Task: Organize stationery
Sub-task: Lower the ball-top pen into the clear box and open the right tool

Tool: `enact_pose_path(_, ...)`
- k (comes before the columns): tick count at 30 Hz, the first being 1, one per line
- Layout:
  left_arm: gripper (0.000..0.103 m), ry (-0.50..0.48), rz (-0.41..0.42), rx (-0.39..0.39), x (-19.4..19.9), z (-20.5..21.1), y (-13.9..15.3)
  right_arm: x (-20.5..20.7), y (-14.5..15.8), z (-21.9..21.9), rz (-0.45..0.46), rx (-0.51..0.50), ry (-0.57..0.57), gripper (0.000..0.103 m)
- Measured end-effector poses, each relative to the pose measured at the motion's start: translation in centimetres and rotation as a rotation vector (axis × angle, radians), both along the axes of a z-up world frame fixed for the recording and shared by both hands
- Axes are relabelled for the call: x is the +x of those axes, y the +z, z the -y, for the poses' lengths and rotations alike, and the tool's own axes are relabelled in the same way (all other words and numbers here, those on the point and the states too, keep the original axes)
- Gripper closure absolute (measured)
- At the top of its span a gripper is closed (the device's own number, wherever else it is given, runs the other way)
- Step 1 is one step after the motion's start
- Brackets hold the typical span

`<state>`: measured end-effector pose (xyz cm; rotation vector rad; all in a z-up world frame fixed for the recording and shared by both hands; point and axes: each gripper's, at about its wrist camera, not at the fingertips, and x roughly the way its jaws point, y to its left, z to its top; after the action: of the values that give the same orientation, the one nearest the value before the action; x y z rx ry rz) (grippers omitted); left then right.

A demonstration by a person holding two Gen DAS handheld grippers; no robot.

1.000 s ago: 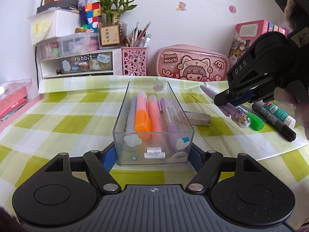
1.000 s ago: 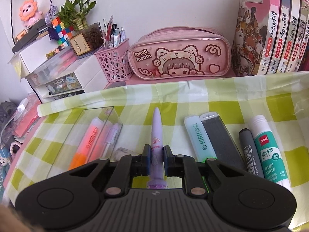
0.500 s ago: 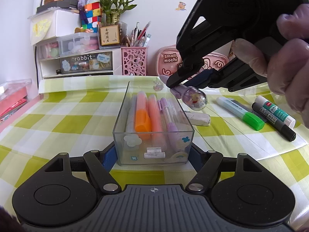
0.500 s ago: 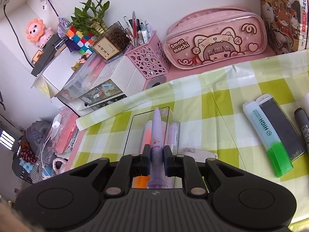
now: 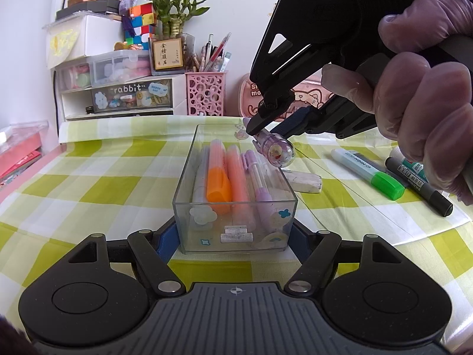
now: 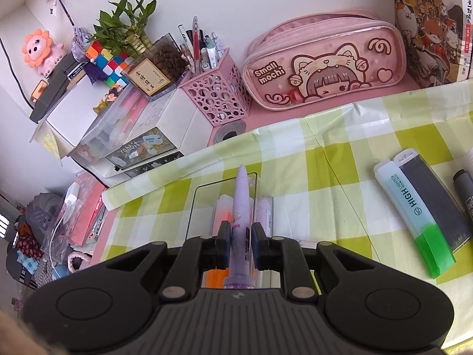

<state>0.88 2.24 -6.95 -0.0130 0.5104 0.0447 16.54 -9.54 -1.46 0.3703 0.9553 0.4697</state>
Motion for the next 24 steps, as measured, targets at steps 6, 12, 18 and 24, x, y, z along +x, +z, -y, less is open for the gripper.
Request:
enact_pose_path(6,0.03,0.001,-0.002,0.0,0.0,0.0,0.0,0.0,0.1,0.1,0.0,0.003,0.023,0.072)
enact_pose_path(12,0.03,0.001,-0.002,0.0,0.0,0.1,0.0,-0.3,0.4,0.7,0.01,0.019,0.025,0.072)
enact_pose_path(18,0.03,0.003,-0.002,0.0,0.1,0.1,0.0,0.1,1.0,1.0,0.037,0.018,0.038,0.069)
enact_pose_path(24,0.03,0.001,-0.002,0.0,0.1,0.1,0.0,1.9,2.3,-1.6,0.093,-0.039,0.104,0.073)
